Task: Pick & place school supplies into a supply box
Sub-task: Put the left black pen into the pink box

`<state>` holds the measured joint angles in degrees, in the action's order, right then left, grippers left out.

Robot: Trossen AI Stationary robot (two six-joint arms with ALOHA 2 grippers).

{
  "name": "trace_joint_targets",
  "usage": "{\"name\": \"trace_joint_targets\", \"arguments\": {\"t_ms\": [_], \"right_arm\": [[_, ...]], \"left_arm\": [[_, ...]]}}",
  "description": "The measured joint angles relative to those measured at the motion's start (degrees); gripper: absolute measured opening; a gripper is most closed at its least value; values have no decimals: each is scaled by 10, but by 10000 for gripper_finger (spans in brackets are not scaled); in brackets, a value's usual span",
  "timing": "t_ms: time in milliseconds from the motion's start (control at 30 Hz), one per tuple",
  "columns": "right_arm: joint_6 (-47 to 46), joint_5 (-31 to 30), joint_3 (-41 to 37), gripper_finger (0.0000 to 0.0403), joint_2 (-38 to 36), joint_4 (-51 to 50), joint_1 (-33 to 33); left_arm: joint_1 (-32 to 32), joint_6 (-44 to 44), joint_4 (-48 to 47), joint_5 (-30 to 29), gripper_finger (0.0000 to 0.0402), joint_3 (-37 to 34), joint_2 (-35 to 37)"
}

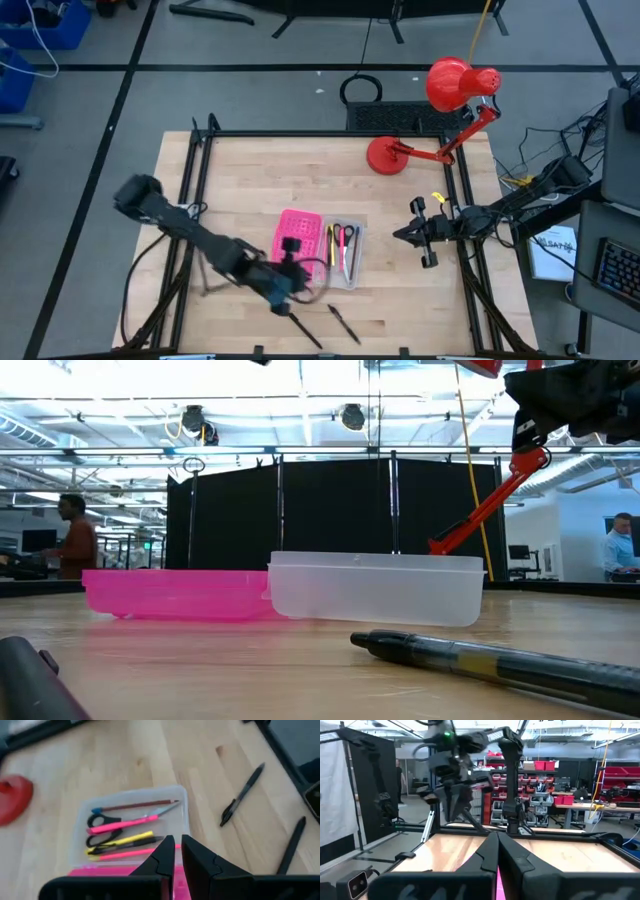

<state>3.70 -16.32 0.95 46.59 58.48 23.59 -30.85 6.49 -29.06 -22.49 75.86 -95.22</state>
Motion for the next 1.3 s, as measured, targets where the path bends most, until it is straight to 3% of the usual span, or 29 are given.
{"name": "trace_joint_targets", "arguments": {"t_ms": [133, 267, 567, 700, 1300], "right_arm": [[0, 0, 0, 0, 0, 0, 0], [0, 0, 0, 0, 0, 0, 0], [0, 0, -1, 0, 0, 0, 0], [-6, 0, -1, 0, 0, -3, 0], [-13, 0, -1, 0, 1, -13, 0]], "left_arm": [[-3, 12, -65, 50, 43, 109, -92], [-17, -22, -72, 95, 63, 166, -156], [-42, -50, -93, 182, 183, 185, -213], [-61, -92, -84, 210, 210, 185, -228], [-63, -94, -64, 212, 180, 185, -314]]}}
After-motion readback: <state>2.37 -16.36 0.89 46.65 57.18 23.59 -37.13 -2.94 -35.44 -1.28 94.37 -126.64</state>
